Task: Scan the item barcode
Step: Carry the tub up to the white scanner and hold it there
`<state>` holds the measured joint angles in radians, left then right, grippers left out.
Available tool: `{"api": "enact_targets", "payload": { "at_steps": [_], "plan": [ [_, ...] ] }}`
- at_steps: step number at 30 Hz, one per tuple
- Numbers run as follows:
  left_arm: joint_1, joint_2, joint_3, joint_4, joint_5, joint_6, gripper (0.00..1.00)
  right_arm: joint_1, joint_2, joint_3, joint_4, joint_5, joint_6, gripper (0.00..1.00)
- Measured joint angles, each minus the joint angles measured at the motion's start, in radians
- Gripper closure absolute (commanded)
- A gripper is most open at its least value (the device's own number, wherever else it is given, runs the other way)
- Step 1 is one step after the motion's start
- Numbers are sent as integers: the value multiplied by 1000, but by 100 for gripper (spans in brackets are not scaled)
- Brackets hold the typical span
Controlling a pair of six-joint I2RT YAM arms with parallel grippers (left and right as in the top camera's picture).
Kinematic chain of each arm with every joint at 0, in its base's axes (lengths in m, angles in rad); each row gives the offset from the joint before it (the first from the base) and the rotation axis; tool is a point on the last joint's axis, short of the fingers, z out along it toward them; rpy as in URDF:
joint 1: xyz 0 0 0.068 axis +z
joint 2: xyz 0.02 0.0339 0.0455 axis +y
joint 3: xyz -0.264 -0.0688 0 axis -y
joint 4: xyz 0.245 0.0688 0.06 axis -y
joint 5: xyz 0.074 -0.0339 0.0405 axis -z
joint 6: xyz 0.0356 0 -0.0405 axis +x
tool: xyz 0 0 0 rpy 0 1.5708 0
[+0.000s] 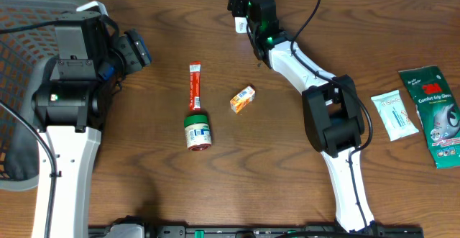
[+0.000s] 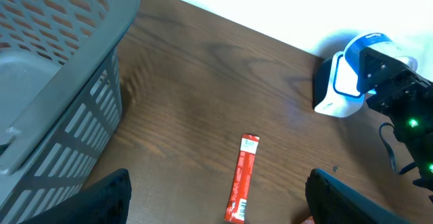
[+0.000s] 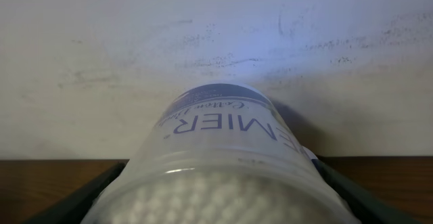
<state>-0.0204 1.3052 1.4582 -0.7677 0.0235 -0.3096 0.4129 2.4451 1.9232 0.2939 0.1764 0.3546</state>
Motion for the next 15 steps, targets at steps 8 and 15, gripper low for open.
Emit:
{"api": "enact_targets", "payload": {
  "at_steps": [8,15],
  "plan": [
    [0,0,0,0,0,0,18,-14,0,0,13,0,42,48],
    [0,0,0,0,0,0,18,-40,0,0,32,-11,50,48]
  ]
}}
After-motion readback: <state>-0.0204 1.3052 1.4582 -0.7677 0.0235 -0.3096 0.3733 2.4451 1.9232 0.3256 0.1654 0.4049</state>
